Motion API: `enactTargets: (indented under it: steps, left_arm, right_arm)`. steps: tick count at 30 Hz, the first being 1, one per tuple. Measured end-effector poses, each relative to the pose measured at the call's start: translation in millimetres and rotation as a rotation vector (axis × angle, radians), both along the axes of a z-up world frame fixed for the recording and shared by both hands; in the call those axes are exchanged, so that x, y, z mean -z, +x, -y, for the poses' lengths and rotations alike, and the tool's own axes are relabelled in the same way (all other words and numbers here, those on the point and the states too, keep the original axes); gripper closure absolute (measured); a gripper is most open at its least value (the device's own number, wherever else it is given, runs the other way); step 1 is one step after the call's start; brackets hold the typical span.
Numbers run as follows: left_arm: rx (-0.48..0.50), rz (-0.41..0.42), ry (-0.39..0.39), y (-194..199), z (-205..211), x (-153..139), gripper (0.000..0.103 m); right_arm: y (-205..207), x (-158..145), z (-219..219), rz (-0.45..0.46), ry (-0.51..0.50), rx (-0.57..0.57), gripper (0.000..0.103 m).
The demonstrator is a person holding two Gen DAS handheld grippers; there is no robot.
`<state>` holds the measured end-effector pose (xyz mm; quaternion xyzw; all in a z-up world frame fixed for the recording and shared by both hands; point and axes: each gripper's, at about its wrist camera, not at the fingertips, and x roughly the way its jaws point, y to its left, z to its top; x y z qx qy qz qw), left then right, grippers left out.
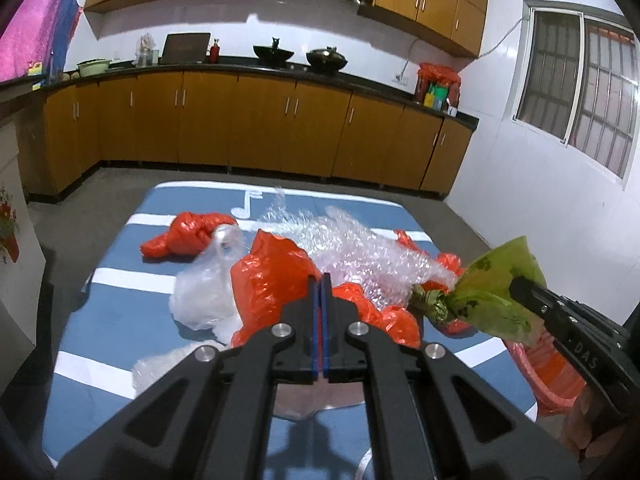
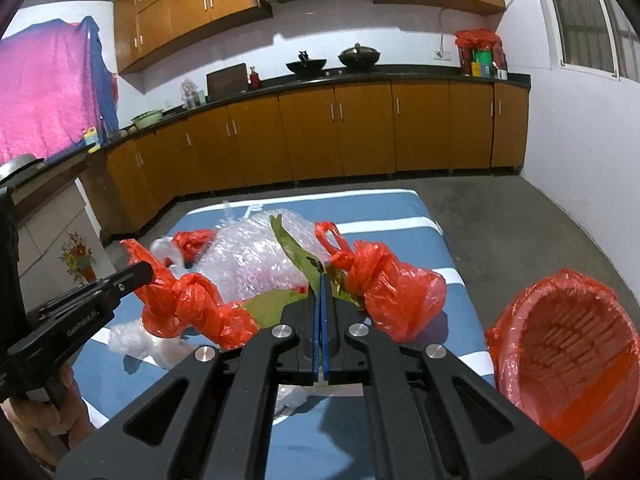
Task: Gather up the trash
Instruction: 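Lift both held bags and carry them over the red basket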
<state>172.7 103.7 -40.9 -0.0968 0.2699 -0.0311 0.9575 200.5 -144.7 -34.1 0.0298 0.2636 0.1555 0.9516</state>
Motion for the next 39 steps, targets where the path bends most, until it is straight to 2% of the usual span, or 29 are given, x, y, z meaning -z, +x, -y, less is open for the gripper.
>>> enactTargets:
  steps: [23, 30, 39]
  left_arm:
    - [-0.011, 0.148, 0.014, -43.6, 1.5, -66.6, 0.100]
    - [0.013, 0.185, 0.021, -51.4, 18.6, -83.5, 0.100]
    - [0.083, 0.204, 0.024, -49.1, 56.6, -94.5, 0.100]
  right_arm:
    - [-34.3, -56.2, 10.0, 0.142, 0.084, -0.034, 0.102]
    - [-45.7, -70.1, 25.3, 0.194, 0.100, -0.012, 0.102]
    - [-50.7, -71.9, 61.1, 0.217, 0.113, 0.068, 0.102]
